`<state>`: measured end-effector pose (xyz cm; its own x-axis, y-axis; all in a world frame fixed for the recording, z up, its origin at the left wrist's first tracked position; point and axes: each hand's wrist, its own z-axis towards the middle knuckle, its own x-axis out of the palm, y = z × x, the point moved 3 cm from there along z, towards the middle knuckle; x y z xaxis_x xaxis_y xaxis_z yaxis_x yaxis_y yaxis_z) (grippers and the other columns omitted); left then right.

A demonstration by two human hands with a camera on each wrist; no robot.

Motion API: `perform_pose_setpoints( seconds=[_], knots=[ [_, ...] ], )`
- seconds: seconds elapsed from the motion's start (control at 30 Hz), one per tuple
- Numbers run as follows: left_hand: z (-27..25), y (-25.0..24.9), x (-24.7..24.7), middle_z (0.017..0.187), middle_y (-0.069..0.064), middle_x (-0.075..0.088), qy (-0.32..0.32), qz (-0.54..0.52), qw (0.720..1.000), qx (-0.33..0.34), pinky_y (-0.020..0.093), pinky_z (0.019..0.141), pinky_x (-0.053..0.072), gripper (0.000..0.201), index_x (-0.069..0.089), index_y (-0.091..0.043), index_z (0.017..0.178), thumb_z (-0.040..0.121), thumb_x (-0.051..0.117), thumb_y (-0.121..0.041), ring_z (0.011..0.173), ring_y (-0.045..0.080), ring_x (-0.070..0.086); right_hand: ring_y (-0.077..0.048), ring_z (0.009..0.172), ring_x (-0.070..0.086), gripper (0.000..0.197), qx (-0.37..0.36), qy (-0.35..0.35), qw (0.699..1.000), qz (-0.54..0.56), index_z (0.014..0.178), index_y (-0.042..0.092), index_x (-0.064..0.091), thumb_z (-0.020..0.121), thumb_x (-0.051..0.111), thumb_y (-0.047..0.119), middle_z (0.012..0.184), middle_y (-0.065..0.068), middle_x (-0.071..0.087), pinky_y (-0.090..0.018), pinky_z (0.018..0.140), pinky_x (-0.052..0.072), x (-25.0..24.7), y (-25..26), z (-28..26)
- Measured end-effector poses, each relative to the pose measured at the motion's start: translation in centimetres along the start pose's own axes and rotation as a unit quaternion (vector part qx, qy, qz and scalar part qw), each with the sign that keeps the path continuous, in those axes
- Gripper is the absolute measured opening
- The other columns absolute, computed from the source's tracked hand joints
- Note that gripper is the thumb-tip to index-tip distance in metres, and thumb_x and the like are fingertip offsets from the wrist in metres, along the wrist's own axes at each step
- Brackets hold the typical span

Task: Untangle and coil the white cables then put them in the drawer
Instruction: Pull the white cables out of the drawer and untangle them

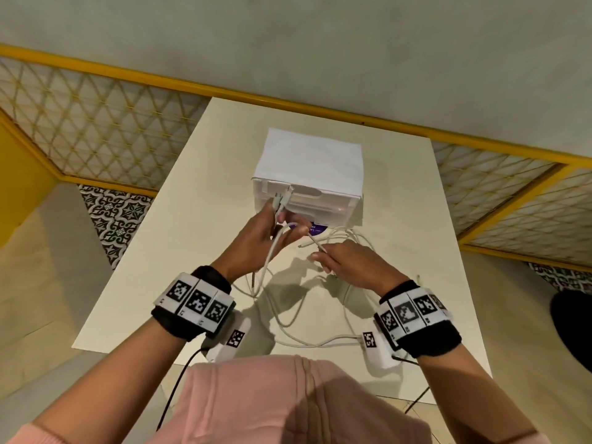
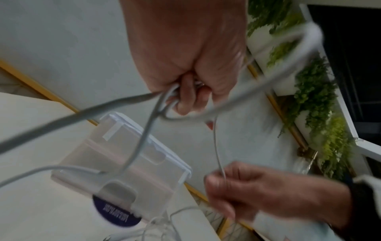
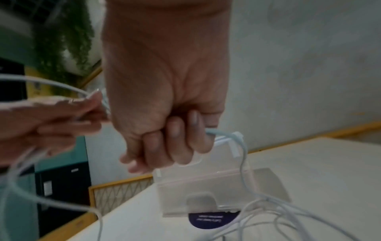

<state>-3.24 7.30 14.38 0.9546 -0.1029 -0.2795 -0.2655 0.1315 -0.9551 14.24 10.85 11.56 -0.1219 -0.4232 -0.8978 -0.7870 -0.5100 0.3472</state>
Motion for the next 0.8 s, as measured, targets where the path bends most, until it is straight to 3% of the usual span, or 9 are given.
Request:
perform_pose_setpoints(
  seconds=[0.07,0.17,0.23,0.33,0.4,0.5,0.57,0.7,0.8],
  knots=[
    [0.1,-0.7,-0.3,0.092,0.005,0.073,-0.014,0.025,0.999,0.026,0.046,0.088,0.053,0.033,0.045,-0.001,0.104,0.09,0.058,-0.028,0.094,0.016,0.07,-0.021,0.072,0.057,0.04,-0.002,0.023,0.999,0.045,0.074,0.015,0.055,0.098,0.037,0.042,0.073,-0.002,0.061,-0.039,0.07,0.044,0.5,-0.4,-0.2],
    [0.3,-0.9,-1.5,0.086,0.014,0.071,-0.047,0.058,0.997,0.036,0.047,0.081,0.053,0.03,0.049,-0.006,0.109,0.091,0.06,-0.028,0.086,0.022,0.07,-0.006,0.059,0.049,0.037,0.006,0.016,0.992,0.122,0.065,0.021,0.05,0.096,0.045,0.04,0.061,0.01,0.051,-0.022,0.062,0.039,0.8,-1.6,-0.8],
    [0.2,-0.9,-2.6,0.083,0.01,0.069,-0.07,0.063,0.994,0.053,0.036,0.074,0.053,0.029,0.055,-0.002,0.104,0.091,0.06,-0.027,0.08,0.013,0.068,-0.004,0.053,0.046,0.038,0.048,0.014,0.989,0.141,0.061,0.019,0.055,0.093,0.051,0.04,0.055,0.009,0.05,-0.016,0.054,0.035,1.1,-3.8,-1.5],
    [-0.2,-0.4,-5.2,0.08,-0.007,0.065,-0.109,0.078,0.99,0.043,0.008,0.066,0.041,0.022,0.056,0.006,0.098,0.092,0.058,-0.015,0.069,-0.009,0.058,-0.014,0.053,0.052,0.044,0.131,-0.001,0.985,0.115,0.055,0.017,0.059,0.09,0.056,0.044,0.052,0.0,0.054,-0.022,0.056,0.035,1.2,-8.5,-3.0],
    [-0.8,0.3,-7.6,0.077,-0.012,0.067,-0.143,0.077,0.986,0.042,0.01,0.07,0.041,0.016,0.057,0.001,0.099,0.092,0.058,-0.013,0.073,-0.006,0.059,-0.02,0.058,0.055,0.049,0.199,-0.042,0.973,0.112,0.05,0.015,0.052,0.088,0.057,0.045,0.052,-0.004,0.055,-0.031,0.06,0.035,0.8,-11.5,-4.4],
    [-1.4,1.6,-10.0,0.076,-0.014,0.067,-0.158,0.144,0.976,0.037,0.014,0.07,0.041,0.015,0.057,-0.029,0.098,0.091,0.06,-0.016,0.072,-0.003,0.057,-0.025,0.06,0.053,0.053,0.263,-0.146,0.935,0.187,0.051,0.007,0.049,0.088,0.058,0.044,0.055,-0.012,0.055,-0.03,0.057,0.034,-0.5,-14.4,-6.6],
    [-1.5,2.5,-9.8,0.083,-0.009,0.067,-0.09,0.251,0.964,0.004,0.006,0.065,0.039,0.024,0.055,-0.02,0.11,0.088,0.064,-0.014,0.068,-0.008,0.055,-0.029,0.058,0.051,0.053,0.266,-0.213,0.918,0.202,0.052,0.004,0.047,0.087,0.06,0.042,0.054,-0.015,0.05,-0.03,0.055,0.033,-1.4,-14.8,-7.0],
    [-1.3,4.4,-7.7,0.118,0.0,0.068,0.07,0.376,0.923,-0.053,0.033,0.068,0.042,0.035,0.04,-0.01,0.105,0.084,0.068,-0.007,0.073,0.026,0.056,-0.009,0.047,0.034,0.052,0.198,-0.276,0.918,0.203,0.049,0.014,0.035,0.082,0.069,0.034,0.049,-0.004,0.033,-0.019,0.048,0.026,-2.7,-12.7,-6.0],
    [-0.9,3.9,-6.5,0.124,0.007,0.065,0.061,0.423,0.903,-0.035,0.04,0.066,0.045,0.022,0.034,-0.012,0.097,0.09,0.051,-0.002,0.085,0.039,0.06,-0.001,0.05,0.042,0.035,0.146,-0.213,0.939,0.227,0.059,0.014,0.046,0.078,0.074,0.022,0.055,0.001,0.045,-0.014,0.053,0.03,-3.1,-10.6,-5.0]
  ],
)
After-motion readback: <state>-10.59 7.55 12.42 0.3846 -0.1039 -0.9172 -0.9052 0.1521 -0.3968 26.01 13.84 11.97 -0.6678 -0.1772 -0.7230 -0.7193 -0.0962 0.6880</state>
